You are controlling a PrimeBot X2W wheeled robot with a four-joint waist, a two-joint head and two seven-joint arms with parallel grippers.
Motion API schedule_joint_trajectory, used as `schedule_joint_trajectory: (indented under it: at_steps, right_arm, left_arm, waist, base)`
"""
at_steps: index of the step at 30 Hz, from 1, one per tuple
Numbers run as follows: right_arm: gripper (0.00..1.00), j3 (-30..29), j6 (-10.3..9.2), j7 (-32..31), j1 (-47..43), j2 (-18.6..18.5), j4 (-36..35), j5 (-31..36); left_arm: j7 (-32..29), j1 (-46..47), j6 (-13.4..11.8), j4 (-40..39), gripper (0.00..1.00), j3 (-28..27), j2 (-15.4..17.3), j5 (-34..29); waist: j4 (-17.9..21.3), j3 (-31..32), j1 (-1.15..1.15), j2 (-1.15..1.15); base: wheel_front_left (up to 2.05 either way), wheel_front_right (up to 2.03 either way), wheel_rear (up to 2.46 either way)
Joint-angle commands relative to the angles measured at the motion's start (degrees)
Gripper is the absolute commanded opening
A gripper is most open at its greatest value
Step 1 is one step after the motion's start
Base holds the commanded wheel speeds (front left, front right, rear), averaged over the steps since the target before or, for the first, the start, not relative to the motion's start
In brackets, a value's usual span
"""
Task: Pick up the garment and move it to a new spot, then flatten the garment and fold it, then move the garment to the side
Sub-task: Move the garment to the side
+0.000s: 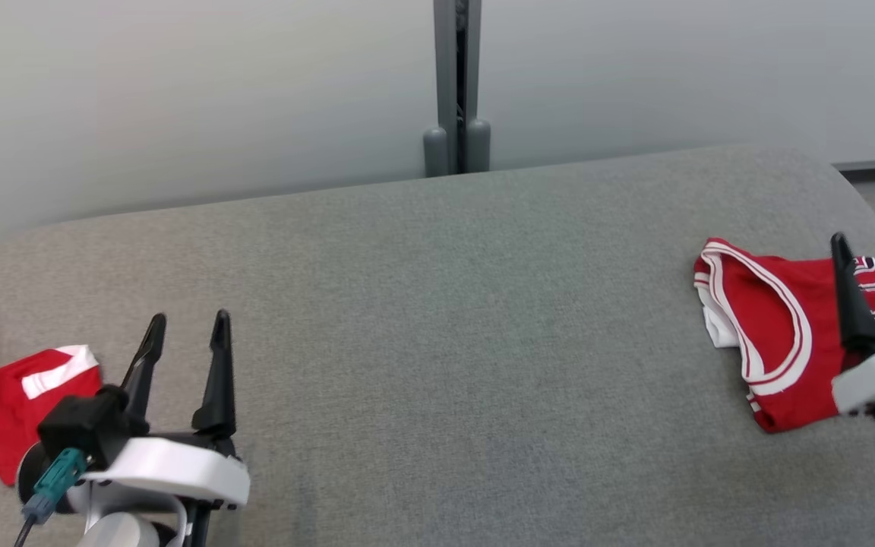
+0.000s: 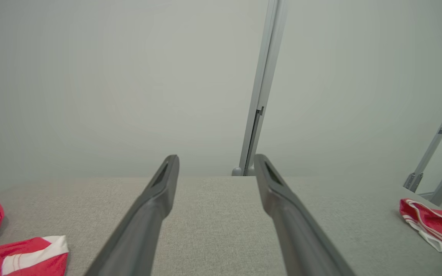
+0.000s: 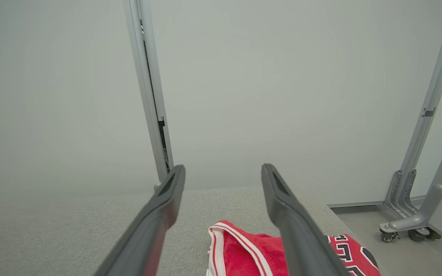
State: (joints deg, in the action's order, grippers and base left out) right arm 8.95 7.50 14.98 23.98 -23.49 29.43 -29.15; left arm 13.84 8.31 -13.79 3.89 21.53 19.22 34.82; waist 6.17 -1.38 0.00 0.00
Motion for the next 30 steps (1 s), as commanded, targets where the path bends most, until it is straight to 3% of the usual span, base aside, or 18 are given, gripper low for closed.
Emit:
schedule_joint_trajectory:
  at_steps: [1,6,11,16,30]
  right_arm:
    - [1.0,-1.16,0.0,0.16,-3.13,0.75,-3.16,1.44]
    - [1.0,-4.13,-0.01,-1.87,-11.44,4.6,-12.56,4.65]
    - [1.0,-7.32,0.0,-3.55,-18.29,8.04,-19.07,7.46]
    - [1.0,-8.17,0.0,-5.28,-23.4,10.67,-22.48,9.02]
    - [1.0,-7.37,0.0,-6.77,-27.75,14.41,-27.53,12.0]
  left_arm:
    - [0.29,-1.61,-1.07,-0.4,1.0,-1.01,0.95,0.01]
    - [0.69,-5.67,-2.53,-1.36,1.0,-2.87,1.02,0.9]
    - [1.05,-8.46,-1.22,0.06,1.0,-3.07,0.07,1.4]
    - [1.35,-9.99,-1.06,0.34,1.0,-3.74,-1.14,-1.04]
    - [1.4,-9.97,3.21,3.65,1.0,-6.62,-4.49,-5.91]
  waist:
    - [-1.89,2.0,0.0,0.0]
    - [-3.03,2.93,0.0,0.0]
    - [-4.43,3.55,0.0,0.0]
    - [-6.01,3.84,0.0,0.0]
    - [-6.79,4.17,0.0,0.0]
  base:
    - [0.0,0.0,0.0]
    - [0.0,0.0,0.0]
    - [0.0,0.0,0.0]
    - [0.0,0.0,0.0]
    - [0.0,0.0,0.0]
